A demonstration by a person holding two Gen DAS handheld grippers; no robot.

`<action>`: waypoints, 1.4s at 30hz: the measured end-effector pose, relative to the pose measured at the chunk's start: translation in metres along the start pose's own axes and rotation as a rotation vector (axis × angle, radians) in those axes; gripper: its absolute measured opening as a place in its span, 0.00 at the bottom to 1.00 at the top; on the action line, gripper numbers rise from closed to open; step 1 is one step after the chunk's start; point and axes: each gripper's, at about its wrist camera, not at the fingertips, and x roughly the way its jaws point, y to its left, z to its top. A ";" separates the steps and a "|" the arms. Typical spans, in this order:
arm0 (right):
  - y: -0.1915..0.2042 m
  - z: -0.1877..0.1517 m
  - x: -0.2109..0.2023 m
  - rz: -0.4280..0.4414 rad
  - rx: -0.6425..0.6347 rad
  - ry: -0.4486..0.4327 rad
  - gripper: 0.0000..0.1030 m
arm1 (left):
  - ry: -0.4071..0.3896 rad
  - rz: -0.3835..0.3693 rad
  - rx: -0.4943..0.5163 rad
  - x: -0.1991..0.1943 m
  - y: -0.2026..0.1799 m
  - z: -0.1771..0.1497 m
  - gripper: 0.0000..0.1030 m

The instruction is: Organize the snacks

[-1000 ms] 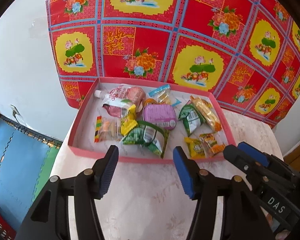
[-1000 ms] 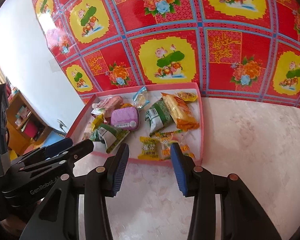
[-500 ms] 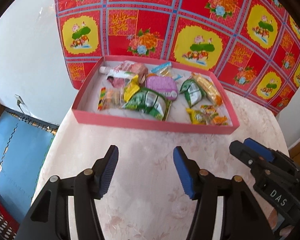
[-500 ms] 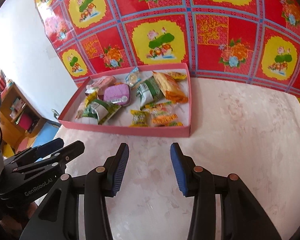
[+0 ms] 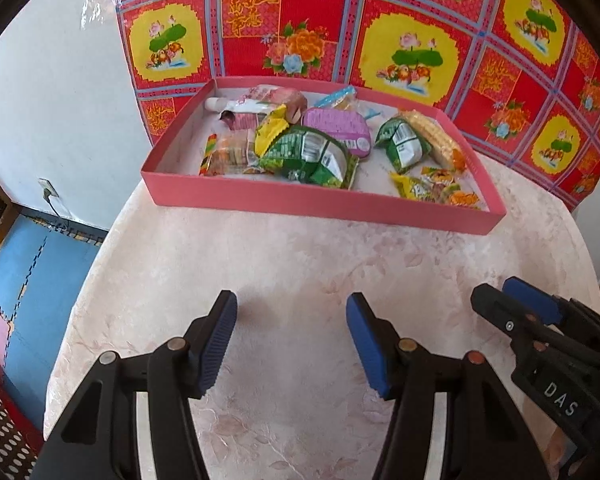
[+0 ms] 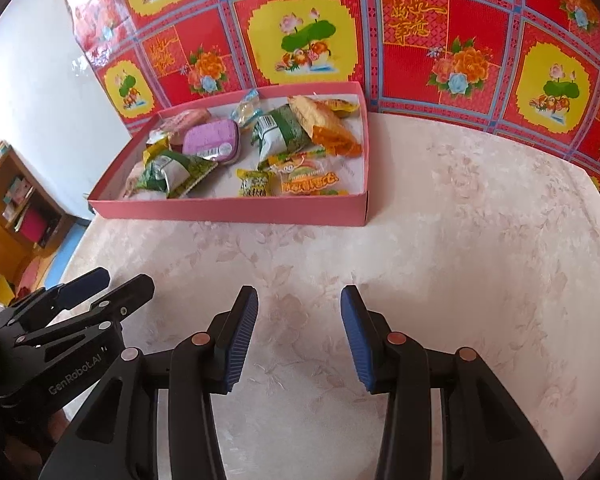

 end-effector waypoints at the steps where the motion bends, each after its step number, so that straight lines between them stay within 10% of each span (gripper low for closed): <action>1: 0.000 -0.001 0.002 -0.005 -0.001 0.005 0.43 | -0.007 0.004 0.000 0.000 0.000 -0.001 0.58; 42: 0.017 -0.010 0.003 -0.114 -0.064 -0.090 0.52 | -0.153 0.037 0.041 -0.001 -0.007 -0.017 0.66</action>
